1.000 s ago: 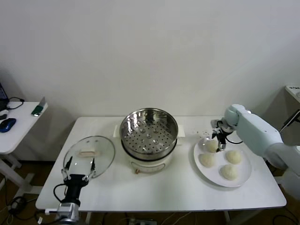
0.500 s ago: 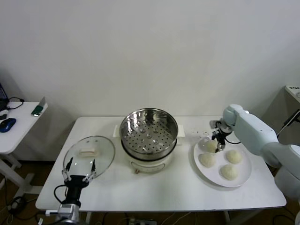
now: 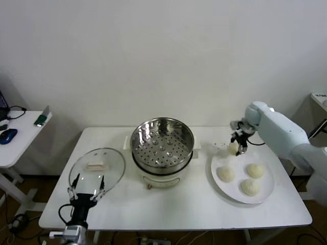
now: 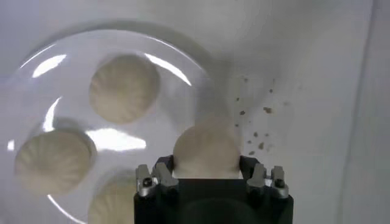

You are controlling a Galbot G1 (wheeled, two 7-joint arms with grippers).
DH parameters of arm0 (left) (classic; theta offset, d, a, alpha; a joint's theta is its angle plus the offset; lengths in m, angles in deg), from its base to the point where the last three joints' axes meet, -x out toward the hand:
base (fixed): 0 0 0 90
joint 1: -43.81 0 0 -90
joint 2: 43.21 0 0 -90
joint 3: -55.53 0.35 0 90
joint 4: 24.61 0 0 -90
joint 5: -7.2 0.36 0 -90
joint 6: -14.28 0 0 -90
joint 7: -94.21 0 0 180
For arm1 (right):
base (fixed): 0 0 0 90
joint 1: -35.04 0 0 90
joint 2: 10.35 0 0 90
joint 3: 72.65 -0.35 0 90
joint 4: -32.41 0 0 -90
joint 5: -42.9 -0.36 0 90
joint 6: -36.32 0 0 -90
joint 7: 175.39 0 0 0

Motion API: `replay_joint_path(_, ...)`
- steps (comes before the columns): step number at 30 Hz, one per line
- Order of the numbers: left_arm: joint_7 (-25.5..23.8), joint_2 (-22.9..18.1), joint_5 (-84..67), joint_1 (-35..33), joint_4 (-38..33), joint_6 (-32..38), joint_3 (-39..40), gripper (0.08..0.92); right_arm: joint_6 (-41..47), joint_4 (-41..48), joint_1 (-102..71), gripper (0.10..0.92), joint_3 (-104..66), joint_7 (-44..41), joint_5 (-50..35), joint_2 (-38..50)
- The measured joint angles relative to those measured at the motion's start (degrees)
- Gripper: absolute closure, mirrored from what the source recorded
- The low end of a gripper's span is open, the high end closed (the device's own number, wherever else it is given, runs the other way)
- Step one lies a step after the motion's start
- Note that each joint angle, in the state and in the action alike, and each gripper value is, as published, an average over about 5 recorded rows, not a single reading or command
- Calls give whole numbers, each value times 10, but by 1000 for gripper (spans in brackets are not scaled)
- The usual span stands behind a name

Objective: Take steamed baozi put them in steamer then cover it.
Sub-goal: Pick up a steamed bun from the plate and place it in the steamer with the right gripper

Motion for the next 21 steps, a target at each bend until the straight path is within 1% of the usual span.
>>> replay_joint_path(5, -2, 2, -1, -7, 1, 1, 1, 177, -40, -57, 82, 324, 67, -6, -21, -9)
replay_joint_path(10, -6, 5, 0, -13, -2, 2, 6, 177, -90, -108, 138, 321, 101, -6, -16, -35)
replay_joint_path(16, -8, 6, 1, -17, -6, 2, 9, 177, -149, -158, 169, 321, 110, 2, 22, -81)
replay_joint_path(21, -9, 7, -1, -24, -7, 4, 8, 177, -194, -173, 168, 319, 98, 16, 79, -129)
